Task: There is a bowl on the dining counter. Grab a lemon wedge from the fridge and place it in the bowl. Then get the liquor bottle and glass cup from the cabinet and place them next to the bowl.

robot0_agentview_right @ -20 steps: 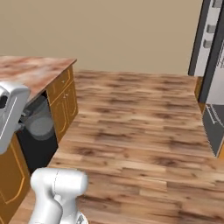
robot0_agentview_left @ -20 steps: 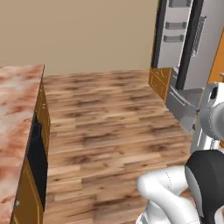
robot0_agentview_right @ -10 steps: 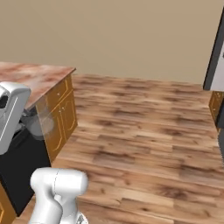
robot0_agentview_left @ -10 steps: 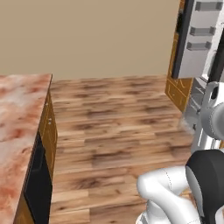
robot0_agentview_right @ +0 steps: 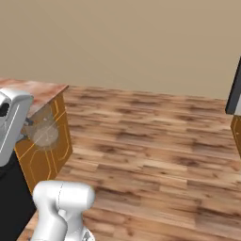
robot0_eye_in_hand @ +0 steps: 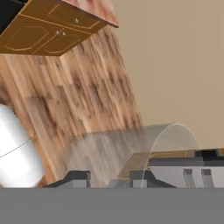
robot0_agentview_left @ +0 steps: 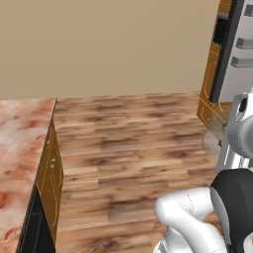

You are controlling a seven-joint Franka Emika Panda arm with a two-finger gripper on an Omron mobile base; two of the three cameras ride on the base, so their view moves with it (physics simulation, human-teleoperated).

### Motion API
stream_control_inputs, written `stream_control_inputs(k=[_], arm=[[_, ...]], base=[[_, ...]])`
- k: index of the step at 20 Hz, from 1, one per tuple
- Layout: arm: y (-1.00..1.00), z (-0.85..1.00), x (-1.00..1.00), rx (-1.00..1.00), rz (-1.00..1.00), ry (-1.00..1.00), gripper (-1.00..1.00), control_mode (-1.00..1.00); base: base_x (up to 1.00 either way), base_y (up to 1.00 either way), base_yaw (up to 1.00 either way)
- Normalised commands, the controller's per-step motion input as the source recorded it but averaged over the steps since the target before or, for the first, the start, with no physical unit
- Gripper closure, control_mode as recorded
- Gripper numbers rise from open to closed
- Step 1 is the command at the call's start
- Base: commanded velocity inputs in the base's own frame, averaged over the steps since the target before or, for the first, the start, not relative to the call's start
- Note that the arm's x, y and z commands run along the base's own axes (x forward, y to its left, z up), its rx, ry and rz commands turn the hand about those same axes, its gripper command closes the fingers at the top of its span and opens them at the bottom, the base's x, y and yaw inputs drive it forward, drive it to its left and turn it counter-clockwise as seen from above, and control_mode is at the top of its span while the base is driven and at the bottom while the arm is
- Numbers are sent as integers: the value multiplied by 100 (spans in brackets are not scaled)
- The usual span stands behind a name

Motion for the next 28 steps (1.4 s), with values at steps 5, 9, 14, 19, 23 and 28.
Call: stream_control_inputs(k=[5, 9, 14, 19, 23, 28], arm=[[0, 0, 0, 0, 0, 0, 100, 100], [0, 0, 0, 0, 0, 0, 100, 100], [0, 0, 0, 0, 0, 0, 100, 100], [0, 0, 0, 0, 0, 0, 100, 100], [0, 0, 0, 0, 0, 0, 100, 100], [0, 0, 0, 0, 0, 0, 100, 100]], base=[[100, 18, 0], [100, 12, 5], [100, 6, 13], [100, 2, 22], [100, 0, 26], [100, 0, 32]])
